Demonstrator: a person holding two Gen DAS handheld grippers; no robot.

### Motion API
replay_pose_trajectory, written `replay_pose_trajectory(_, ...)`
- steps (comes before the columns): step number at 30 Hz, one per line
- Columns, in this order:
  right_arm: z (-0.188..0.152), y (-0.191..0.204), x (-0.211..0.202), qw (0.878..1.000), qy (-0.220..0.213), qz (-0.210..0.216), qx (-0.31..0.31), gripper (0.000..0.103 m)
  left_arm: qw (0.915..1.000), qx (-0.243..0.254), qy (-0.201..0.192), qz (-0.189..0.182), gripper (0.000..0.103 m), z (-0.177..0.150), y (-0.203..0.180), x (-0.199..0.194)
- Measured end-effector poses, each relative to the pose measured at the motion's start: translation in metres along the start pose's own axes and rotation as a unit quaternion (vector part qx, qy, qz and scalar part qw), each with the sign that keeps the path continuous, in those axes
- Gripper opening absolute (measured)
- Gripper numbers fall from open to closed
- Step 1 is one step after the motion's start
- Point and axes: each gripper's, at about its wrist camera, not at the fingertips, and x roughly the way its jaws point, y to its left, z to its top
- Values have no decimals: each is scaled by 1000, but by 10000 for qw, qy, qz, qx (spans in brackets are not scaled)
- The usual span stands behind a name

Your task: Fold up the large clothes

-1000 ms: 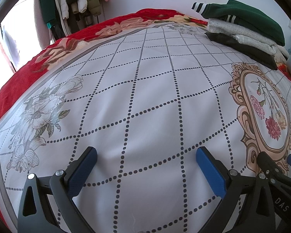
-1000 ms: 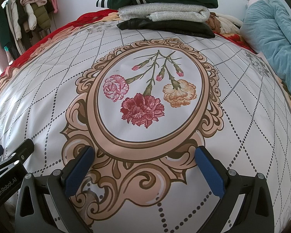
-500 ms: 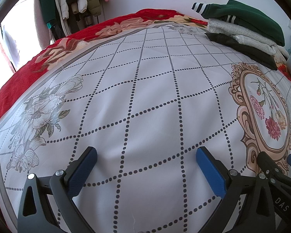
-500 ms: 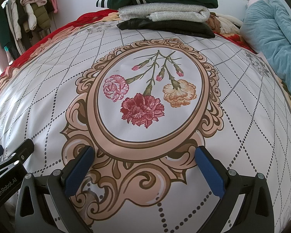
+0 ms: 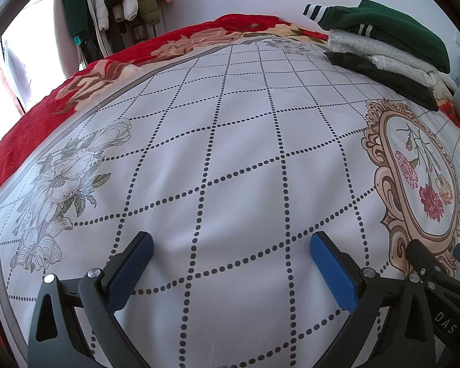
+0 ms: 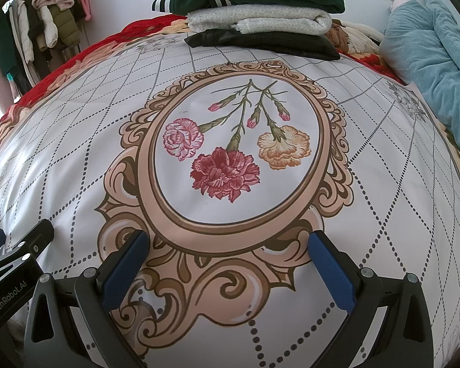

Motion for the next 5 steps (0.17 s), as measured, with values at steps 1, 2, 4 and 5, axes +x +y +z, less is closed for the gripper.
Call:
replay_pose_trajectory(1,0,0,0,10000,0,0,0,103,10000,1,-2,1,103,0,0,0)
replay_pose_trajectory(2,0,0,0,10000,0,0,0,103,10000,3,-9,2,103,0,0,0)
replay_pose_trajectory(4,0,0,0,10000,-1,1,1,103,10000,0,-23,-3,103,0,0,-1)
replay_pose_trajectory(5,0,0,0,10000,-2,1,1,103,10000,-5,-18,-9,103,0,1,-1)
